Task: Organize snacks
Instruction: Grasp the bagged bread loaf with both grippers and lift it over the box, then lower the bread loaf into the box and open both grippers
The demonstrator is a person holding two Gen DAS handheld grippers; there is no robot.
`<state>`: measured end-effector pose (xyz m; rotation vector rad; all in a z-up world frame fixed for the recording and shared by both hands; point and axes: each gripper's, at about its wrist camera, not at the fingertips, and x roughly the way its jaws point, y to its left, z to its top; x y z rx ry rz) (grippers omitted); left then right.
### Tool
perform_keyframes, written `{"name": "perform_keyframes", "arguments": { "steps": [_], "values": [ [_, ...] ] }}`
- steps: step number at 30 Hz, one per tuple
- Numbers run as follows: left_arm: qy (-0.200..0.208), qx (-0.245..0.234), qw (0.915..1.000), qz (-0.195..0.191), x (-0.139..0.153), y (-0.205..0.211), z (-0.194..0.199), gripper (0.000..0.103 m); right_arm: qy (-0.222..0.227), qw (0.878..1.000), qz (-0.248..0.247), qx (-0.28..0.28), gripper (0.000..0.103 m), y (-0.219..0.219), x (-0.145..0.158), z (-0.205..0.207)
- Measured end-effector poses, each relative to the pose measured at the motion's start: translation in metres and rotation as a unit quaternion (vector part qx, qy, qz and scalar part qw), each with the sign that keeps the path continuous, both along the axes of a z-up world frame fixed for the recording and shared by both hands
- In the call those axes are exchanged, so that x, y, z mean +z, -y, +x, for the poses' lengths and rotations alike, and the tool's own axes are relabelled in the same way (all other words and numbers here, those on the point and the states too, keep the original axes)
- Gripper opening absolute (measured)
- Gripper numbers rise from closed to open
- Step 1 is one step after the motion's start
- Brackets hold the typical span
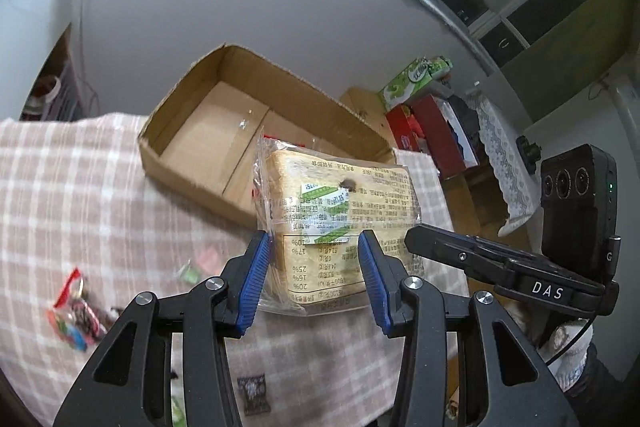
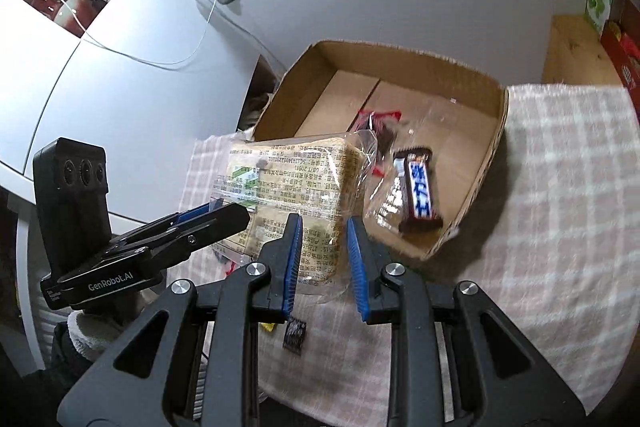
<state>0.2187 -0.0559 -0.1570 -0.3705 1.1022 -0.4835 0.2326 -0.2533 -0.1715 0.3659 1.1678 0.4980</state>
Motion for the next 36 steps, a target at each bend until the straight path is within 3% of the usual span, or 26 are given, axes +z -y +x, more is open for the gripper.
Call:
{"name": "perform_keyframes", "arguments": {
  "steps": [19, 36],
  "values": [
    [-0.005, 0.008, 0.9997, 0.023, -0.01, 0.021, 0.042, 0.043, 0.003, 0.999, -0.045, -0.005, 0.024, 0.008, -0.009, 0.043],
    [-0.001, 0.021, 0.999, 0.04, -0.008, 0.0, 0.032, 0.042, 0.007, 0.997, -0.082, -0.001, 0.024, 0.007, -0.012, 0.038]
  ]
}}
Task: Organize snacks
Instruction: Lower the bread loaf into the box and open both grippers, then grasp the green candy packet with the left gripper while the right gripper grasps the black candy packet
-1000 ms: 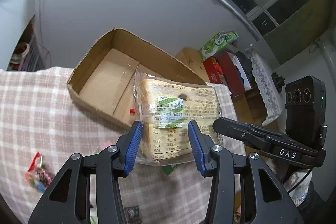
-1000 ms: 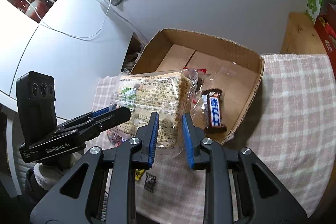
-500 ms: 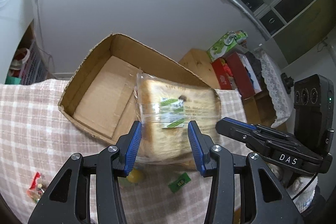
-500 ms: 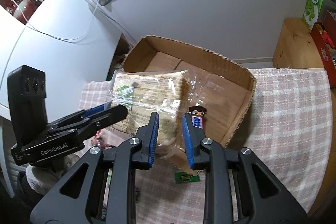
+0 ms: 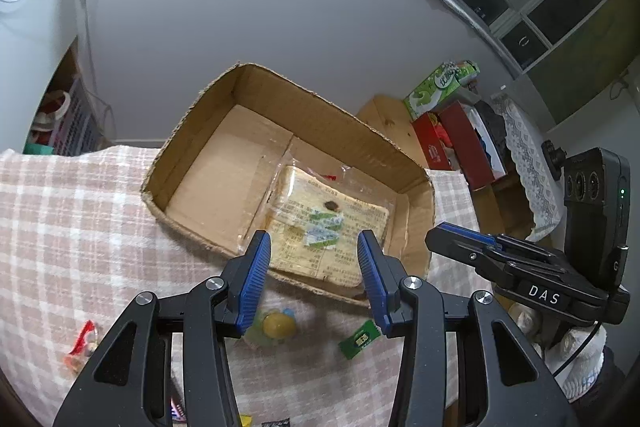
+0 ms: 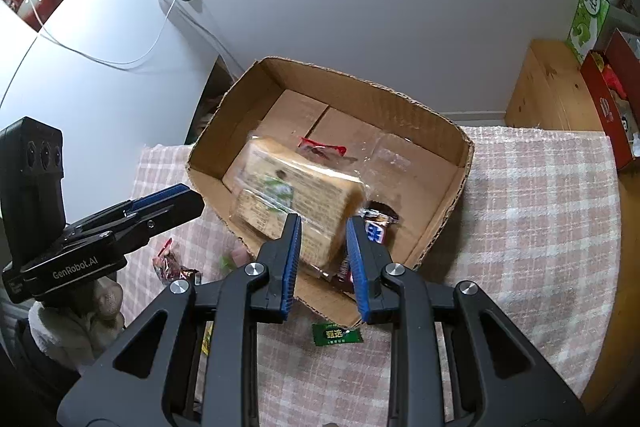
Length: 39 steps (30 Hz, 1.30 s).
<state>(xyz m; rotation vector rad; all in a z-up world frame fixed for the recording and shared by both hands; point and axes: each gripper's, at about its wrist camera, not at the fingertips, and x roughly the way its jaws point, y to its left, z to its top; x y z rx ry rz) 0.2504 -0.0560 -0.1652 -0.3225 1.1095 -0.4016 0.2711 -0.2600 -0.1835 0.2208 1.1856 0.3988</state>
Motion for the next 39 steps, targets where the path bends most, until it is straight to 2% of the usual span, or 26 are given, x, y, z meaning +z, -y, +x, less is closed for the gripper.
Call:
{"name": "perform_keyframes", "arguments": {
  "steps": [3, 7, 15, 21, 28, 39],
  "values": [
    [0.002, 0.002, 1.0, 0.002, 0.002, -0.004, -0.004, 0.042, 0.003, 1.0, -0.003, 0.002, 0.025, -0.002, 0.002, -0.001],
    [0.006, 0.007, 1.0, 0.002, 0.005, -0.014, -0.013, 0.042, 0.01, 1.0, -0.005, 0.005, 0.035, -0.005, 0.006, -0.006],
    [0.003, 0.026, 0.9996, 0.012, 0.004, -0.045, -0.049, 0.043, 0.017, 1.0, -0.007, 0.018, 0.036, -0.007, 0.009, -0.039],
    [-0.026, 0.041, 0.9986, 0.02, -0.018, -0.067, -0.089, 0.042, -0.006, 0.999, -0.012, 0.036, 0.037, -0.019, -0.009, -0.08],
    [-0.054, 0.04, 0.9971, 0.038, -0.041, -0.072, -0.133, 0.043, -0.051, 0.996, -0.017, 0.065, 0.037, -0.049, -0.043, -0.125],
    [-0.085, 0.064, 0.9917, 0.072, -0.077, -0.083, -0.18, 0.042, -0.082, 0.992, -0.039, 0.086, 0.037, -0.093, -0.076, -0.161]
  ]
}}
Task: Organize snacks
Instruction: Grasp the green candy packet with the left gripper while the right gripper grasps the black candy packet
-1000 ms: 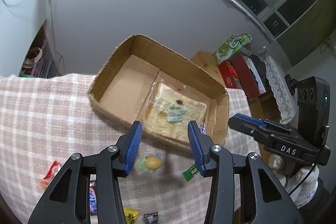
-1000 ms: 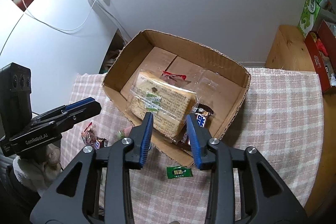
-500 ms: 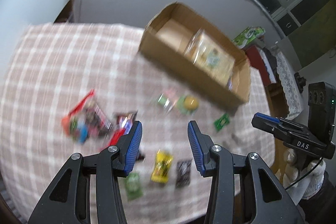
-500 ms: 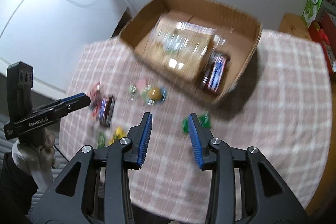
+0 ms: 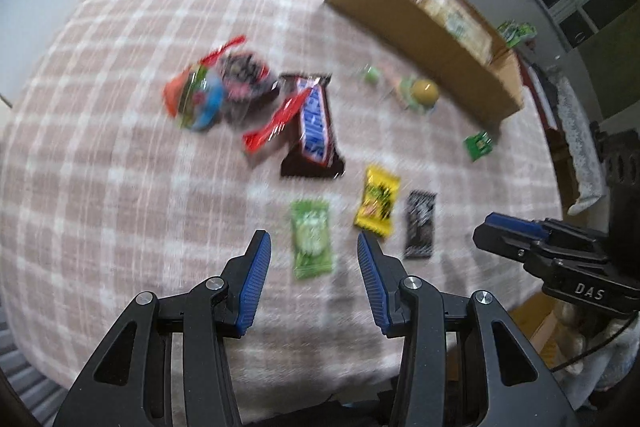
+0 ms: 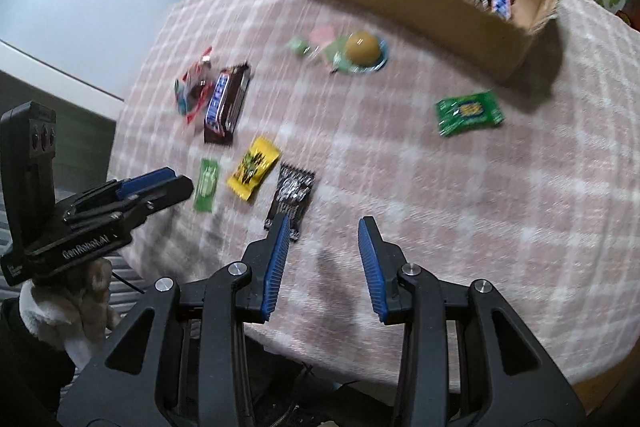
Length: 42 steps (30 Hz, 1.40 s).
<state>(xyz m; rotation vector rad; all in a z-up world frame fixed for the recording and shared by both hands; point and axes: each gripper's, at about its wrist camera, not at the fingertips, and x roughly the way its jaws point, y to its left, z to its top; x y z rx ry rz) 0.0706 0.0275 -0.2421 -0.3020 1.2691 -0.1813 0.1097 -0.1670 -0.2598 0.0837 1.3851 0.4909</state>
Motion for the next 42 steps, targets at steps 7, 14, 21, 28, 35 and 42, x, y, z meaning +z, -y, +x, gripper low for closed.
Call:
{"name": "perform_keyframes", "arguments": {
  "steps": [7, 14, 21, 28, 35, 42],
  "values": [
    [0.002, 0.0, 0.9999, 0.015, -0.007, 0.005, -0.001, 0.038, -0.014, 1.0, 0.0, -0.004, 0.037, -0.019, -0.013, 0.002],
    [0.005, -0.005, 0.9994, 0.033, -0.016, 0.013, 0.0, 0.032, -0.015, 1.0, -0.02, 0.003, 0.037, -0.035, -0.02, 0.008],
    [0.011, -0.011, 0.9984, 0.054, -0.016, 0.018, 0.003, 0.029, -0.009, 0.999, -0.044, 0.013, 0.032, -0.05, -0.028, 0.013],
    [0.018, -0.02, 0.997, 0.073, -0.017, 0.028, 0.005, 0.023, 0.014, 0.995, -0.088, 0.051, 0.025, -0.067, -0.029, 0.01],
    [0.016, -0.01, 0.9987, 0.047, -0.018, 0.012, 0.0, 0.019, 0.016, 0.994, -0.087, 0.057, 0.024, -0.07, -0.029, 0.008],
    [0.015, 0.003, 0.9994, 0.03, -0.017, 0.003, -0.003, 0.019, 0.019, 0.995, -0.081, 0.051, 0.023, -0.055, -0.025, 0.006]
  ]
}}
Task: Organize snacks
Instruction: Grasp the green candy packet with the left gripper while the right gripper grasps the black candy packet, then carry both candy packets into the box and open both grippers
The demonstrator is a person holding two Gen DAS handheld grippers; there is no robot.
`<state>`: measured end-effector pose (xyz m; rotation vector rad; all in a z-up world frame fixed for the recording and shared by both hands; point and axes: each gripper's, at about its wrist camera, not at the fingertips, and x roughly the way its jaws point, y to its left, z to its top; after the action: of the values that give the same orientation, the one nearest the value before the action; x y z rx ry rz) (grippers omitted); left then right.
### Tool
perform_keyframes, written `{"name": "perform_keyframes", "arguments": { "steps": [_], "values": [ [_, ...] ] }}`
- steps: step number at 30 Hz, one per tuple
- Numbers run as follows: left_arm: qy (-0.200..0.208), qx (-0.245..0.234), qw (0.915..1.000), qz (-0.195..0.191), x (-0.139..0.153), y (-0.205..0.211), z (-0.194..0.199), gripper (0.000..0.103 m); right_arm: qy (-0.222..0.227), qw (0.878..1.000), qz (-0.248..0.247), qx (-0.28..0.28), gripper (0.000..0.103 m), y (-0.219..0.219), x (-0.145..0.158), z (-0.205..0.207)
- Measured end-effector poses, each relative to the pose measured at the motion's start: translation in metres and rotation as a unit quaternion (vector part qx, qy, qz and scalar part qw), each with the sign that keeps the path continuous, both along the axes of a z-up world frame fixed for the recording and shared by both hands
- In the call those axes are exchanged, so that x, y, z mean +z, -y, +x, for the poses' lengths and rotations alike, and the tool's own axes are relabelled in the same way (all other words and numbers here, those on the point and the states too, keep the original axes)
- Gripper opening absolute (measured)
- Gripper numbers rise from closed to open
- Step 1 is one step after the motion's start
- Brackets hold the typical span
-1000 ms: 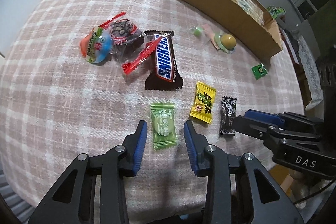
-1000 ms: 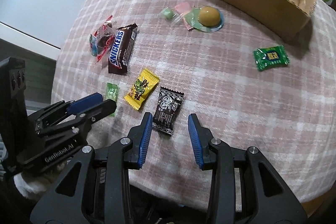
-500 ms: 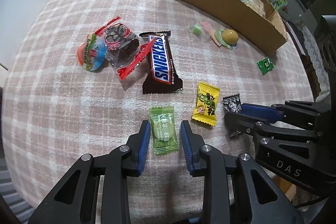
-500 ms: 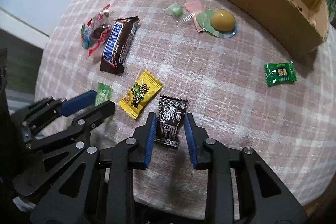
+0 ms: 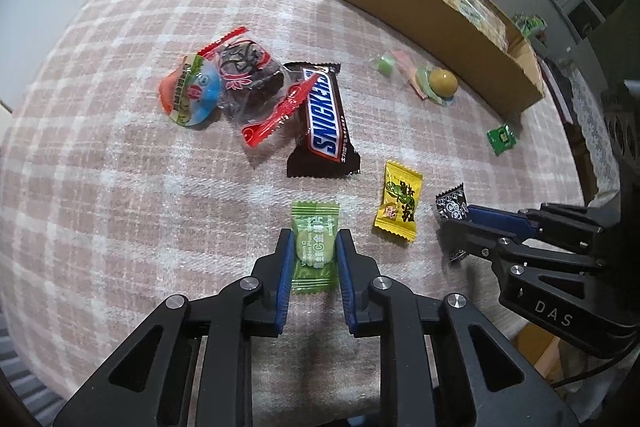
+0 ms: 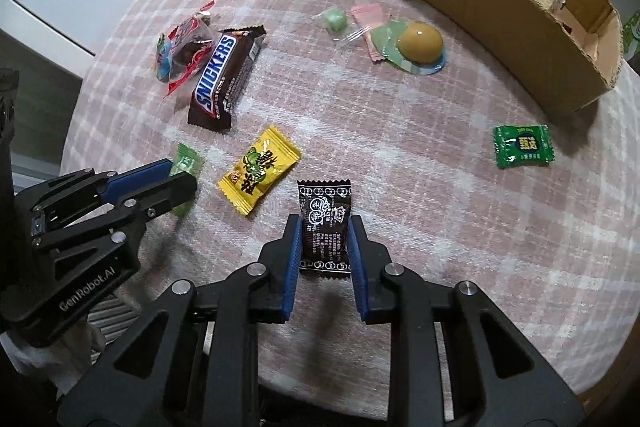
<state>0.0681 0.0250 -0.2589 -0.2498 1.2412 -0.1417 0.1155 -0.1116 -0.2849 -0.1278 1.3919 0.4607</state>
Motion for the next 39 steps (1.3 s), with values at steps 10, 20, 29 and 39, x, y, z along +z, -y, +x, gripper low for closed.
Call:
{"name": "perform_keyframes", "arguments": {
  "steps": [10, 20, 29, 39],
  "values": [
    [0.023, 0.002, 0.9996, -0.019, 0.027, -0.005, 0.004, 0.019, 0.019, 0.999, 0.036, -0.023, 0.023, 0.03, 0.035, 0.01],
    [0.077, -0.022, 0.9966, -0.019, 0.073, 0.008, 0.049, 0.019, 0.064, 0.994, 0.062, -0.057, 0.023, 0.064, 0.085, 0.041],
    [0.109, -0.038, 0.9932, -0.014, 0.097, 0.019, 0.098, 0.019, 0.103, 0.99, 0.054, -0.082, 0.023, 0.091, 0.108, 0.082],
    [0.118, -0.065, 0.9909, -0.002, 0.106, 0.049, 0.156, 0.019, 0.121, 0.987, 0.03, -0.101, 0.023, 0.117, 0.108, 0.119]
  ]
}}
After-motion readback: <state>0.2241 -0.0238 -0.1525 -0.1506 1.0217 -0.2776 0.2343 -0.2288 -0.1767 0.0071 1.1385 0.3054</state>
